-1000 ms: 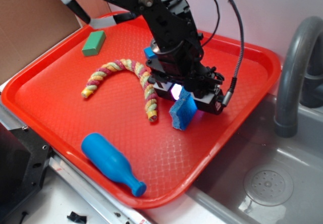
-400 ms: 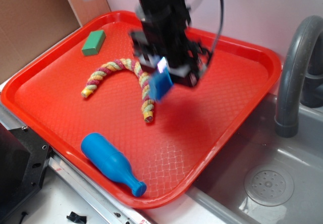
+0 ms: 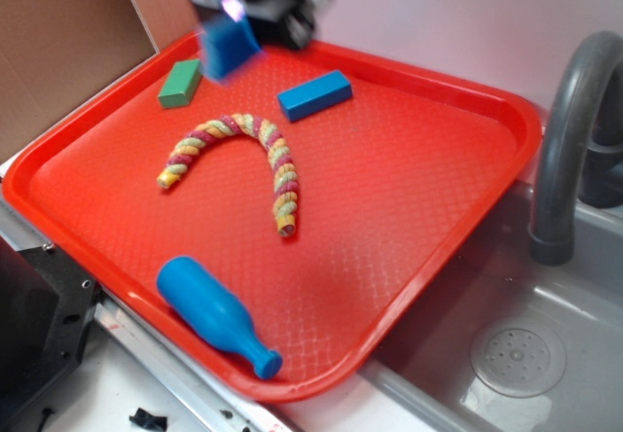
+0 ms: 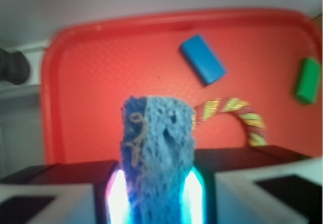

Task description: Grab the blue sponge.

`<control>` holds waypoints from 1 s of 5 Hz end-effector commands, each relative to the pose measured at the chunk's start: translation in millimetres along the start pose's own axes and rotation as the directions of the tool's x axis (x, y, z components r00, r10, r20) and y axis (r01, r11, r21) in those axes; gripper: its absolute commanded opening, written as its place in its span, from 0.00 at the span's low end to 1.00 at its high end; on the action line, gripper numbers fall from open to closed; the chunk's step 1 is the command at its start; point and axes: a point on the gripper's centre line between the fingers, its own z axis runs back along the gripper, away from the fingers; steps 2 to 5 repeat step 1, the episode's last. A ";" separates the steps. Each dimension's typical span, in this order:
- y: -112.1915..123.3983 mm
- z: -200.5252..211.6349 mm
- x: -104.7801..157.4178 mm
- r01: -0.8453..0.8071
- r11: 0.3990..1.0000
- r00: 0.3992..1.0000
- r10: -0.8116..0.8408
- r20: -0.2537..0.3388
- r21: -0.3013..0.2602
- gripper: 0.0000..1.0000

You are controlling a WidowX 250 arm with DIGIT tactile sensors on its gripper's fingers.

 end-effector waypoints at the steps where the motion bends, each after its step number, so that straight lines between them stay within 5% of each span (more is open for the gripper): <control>1: 19.9 61.7 -16.9 -0.075 0.989 0.991 0.088 0.104 -0.124 0.00; 5: 19.9 61.7 -16.9 -0.075 0.989 0.991 0.088 0.104 -0.124 0.00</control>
